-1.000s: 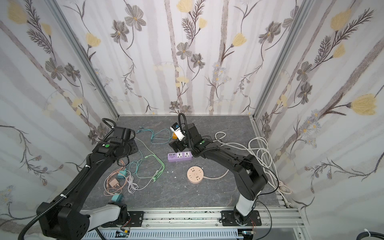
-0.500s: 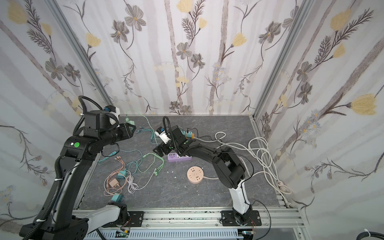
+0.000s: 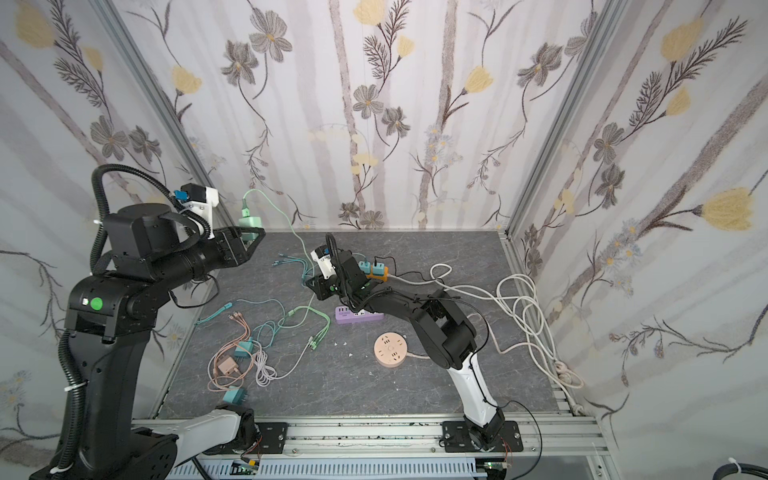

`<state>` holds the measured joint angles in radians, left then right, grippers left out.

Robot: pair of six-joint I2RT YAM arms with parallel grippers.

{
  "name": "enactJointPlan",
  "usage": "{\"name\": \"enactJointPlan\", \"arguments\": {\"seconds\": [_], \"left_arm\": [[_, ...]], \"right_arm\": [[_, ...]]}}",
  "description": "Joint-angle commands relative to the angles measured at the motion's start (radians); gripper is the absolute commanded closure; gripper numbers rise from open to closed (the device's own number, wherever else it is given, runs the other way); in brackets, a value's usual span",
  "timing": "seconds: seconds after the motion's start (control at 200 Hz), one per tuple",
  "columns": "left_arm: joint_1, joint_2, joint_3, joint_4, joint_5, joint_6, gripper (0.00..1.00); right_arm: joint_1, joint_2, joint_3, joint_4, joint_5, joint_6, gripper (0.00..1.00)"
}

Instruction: Insert the plug

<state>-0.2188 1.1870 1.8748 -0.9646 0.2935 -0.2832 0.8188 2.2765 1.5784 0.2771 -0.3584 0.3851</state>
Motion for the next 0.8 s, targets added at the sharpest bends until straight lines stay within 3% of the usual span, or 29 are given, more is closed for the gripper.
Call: {"name": "enactJointPlan", "arguments": {"seconds": [0.0, 0.15, 0.325, 0.475, 0.575, 0.665, 0.794], "left_arm": [[0.001, 0.013, 0.029, 0.001, 0.017, 0.034, 1.0], [0.002, 0.023, 0.04, -0.01, -0.017, 0.073, 1.0], [0.0, 0.032, 0.041, 0.025, 0.05, 0.067, 1.0], [-0.009, 0.066, 0.086, 0.044, 0.101, 0.035, 1.0], [-0.037, 0.114, 0.144, 0.026, 0.143, 0.038, 1.0], [-0.081, 0.171, 0.232, -0.034, 0.117, 0.065, 1.0], [-0.166, 0.249, 0.328, -0.062, 0.102, 0.09, 1.0]], "right_arm": [[-0.016, -0.1, 0.017, 0.118, -0.02, -0.015, 1.0], [-0.089, -0.262, 0.037, 0.073, -0.11, 0.085, 1.0], [-0.126, -0.436, 0.072, -0.097, -0.145, -0.042, 1.0], [-0.183, -0.575, 0.071, -0.123, -0.205, -0.098, 1.0], [-0.239, -0.659, 0.07, -0.119, -0.24, -0.088, 1.0], [-0.292, -0.735, 0.059, -0.118, -0.26, -0.077, 1.0], [-0.377, -0.818, 0.02, -0.158, -0.214, -0.097, 1.0]]}}
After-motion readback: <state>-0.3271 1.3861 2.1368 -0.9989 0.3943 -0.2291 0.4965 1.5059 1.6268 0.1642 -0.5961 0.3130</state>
